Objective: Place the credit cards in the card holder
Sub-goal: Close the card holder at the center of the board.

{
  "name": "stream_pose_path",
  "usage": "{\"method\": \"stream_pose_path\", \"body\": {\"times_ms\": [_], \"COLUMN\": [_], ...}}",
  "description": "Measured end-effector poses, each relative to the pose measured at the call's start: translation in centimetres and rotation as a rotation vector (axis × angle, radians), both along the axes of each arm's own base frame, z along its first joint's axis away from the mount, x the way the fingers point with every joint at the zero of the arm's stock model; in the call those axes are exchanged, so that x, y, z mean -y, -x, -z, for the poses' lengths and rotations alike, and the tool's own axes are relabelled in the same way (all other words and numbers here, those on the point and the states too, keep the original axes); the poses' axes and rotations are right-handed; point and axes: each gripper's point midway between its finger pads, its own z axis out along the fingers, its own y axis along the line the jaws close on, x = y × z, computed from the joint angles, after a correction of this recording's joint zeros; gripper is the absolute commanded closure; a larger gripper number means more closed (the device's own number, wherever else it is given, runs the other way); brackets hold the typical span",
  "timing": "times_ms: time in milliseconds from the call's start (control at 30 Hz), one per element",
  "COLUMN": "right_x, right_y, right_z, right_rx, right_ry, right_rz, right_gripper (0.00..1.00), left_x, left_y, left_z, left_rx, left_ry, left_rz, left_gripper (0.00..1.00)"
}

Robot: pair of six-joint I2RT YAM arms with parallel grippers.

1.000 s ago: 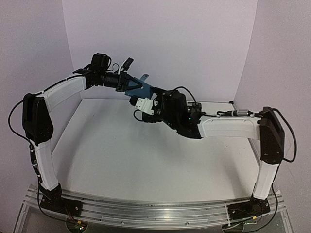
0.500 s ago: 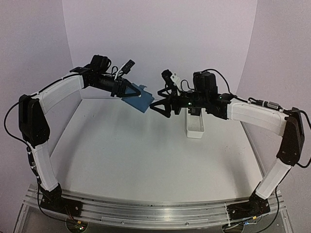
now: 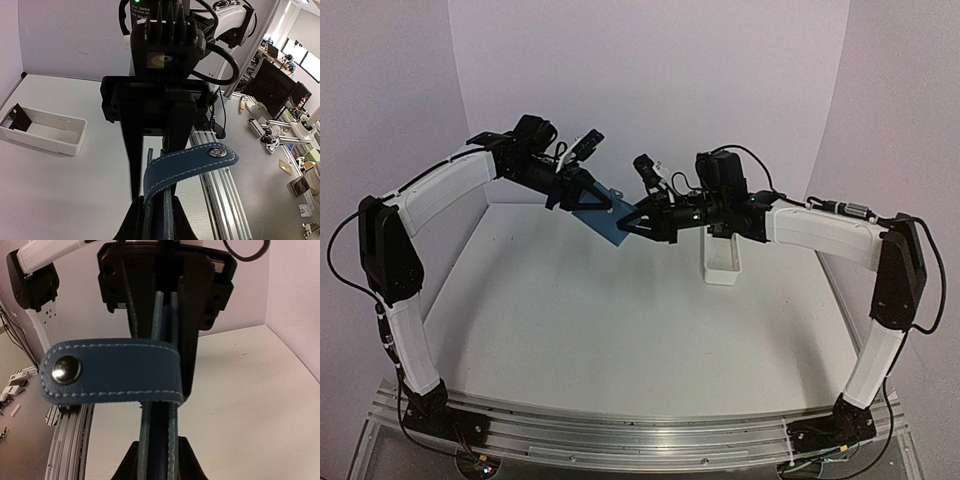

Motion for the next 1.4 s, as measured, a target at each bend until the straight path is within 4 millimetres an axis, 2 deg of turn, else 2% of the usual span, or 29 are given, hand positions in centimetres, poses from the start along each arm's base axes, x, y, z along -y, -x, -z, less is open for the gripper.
{"method": "stream_pose_path", "body": {"times_ms": [33,67,167,200,233,300,333,400,433,467,500,567,633,700,767,867,1033,1067,1167,1200,1233,1367,1400], "right_x": [-0.3,-0.4,-0.5,-0.5,-0.5,-0.5,-0.4,-0.3,-0.2,0.0,0.1,0.3,0.3,0.4,0.4,0.7,1.6,1.8,2.1,2.3,2.1,1.2,0.9], "right_y": [0.4,0.6,0.7,0.6,0.5,0.1,-0.1,-0.4,-0.5,-0.5,-0.4,-0.4,-0.6,-0.7,-0.7,-0.8,-2.0,-2.2,-2.3,-2.1,-1.7,1.0,2.2], "right_z": [-0.1,-0.2,-0.2,-0.3,-0.3,-0.2,-0.2,0.1,0.3,0.8,1.0,1.5,1.5,1.1,0.6,-0.2,-2.3,-3.4,-5.0,-6.3,-7.0,-10.5,-11.8], "right_rx": [-0.010,-0.011,-0.032,-0.030,-0.036,-0.044,-0.046,-0.050,-0.055,-0.070,-0.080,-0.107,-0.114,-0.114,-0.103,-0.093,-0.109,-0.109,-0.099,-0.074,-0.064,0.005,0.036], "right_ry": [-0.006,-0.009,-0.014,-0.016,-0.018,-0.018,-0.018,-0.024,-0.024,-0.026,-0.027,-0.034,-0.045,-0.055,-0.069,-0.085,-0.154,-0.209,-0.299,-0.371,-0.405,-0.537,-0.583], "right_rz": [-0.024,-0.037,-0.040,-0.036,-0.029,-0.008,0.003,0.033,0.039,0.053,0.058,0.074,0.086,0.096,0.102,0.125,0.223,0.243,0.257,0.253,0.241,0.154,0.114], "right_gripper": [1.00,1.00,1.00,1.00,1.00,1.00,1.00,1.00,1.00,1.00,1.00,1.00,1.00,1.00,1.00,1.00,1.00,1.00,1.00,1.00,1.00,1.00,1.00], "left_x": [0.0,0.0,0.0,0.1,0.3,0.5,0.5,0.0,-0.4,-1.2,-1.4,-2.5,-2.7,-2.4,-2.2,-2.2,-4.3,-5.2,-6.0,-6.1,-6.0,-4.6,-4.0], "left_y": [0.0,0.0,0.0,0.1,0.2,0.1,-0.1,-1.1,-1.5,-2.3,-2.4,-3.2,-3.4,-3.4,-3.3,-3.3,-3.4,-2.9,-1.3,0.1,0.4,0.0,0.3], "left_z": [0.0,0.0,0.1,0.1,0.2,0.4,0.4,0.4,0.5,0.5,0.5,0.4,0.2,0.0,0.1,0.4,0.6,0.9,0.5,-0.5,-1.3,-5.8,-7.2], "left_rx": [0.007,0.009,0.011,0.013,0.008,-0.013,-0.010,-0.003,-0.004,0.017,0.013,0.030,0.052,0.064,0.068,0.045,0.048,0.069,0.095,0.102,0.097,0.126,0.139], "left_ry": [0.000,-0.002,-0.005,-0.005,-0.013,-0.035,-0.038,-0.047,-0.052,-0.060,-0.063,-0.070,-0.074,-0.073,-0.076,-0.082,-0.042,-0.016,0.045,0.109,0.137,0.269,0.318], "left_rz": [0.001,0.001,-0.001,0.002,0.000,-0.019,-0.027,-0.074,-0.096,-0.133,-0.145,-0.195,-0.220,-0.225,-0.225,-0.230,-0.243,-0.259,-0.282,-0.292,-0.295,-0.290,-0.278], "left_gripper": [0.91,0.80,0.42,0.35,0.31,0.30,0.33,0.44,0.55,0.60,0.70,0.71,0.60,0.44,0.37,0.16,0.01,0.00,0.00,0.00,0.00,0.00,0.01]}}
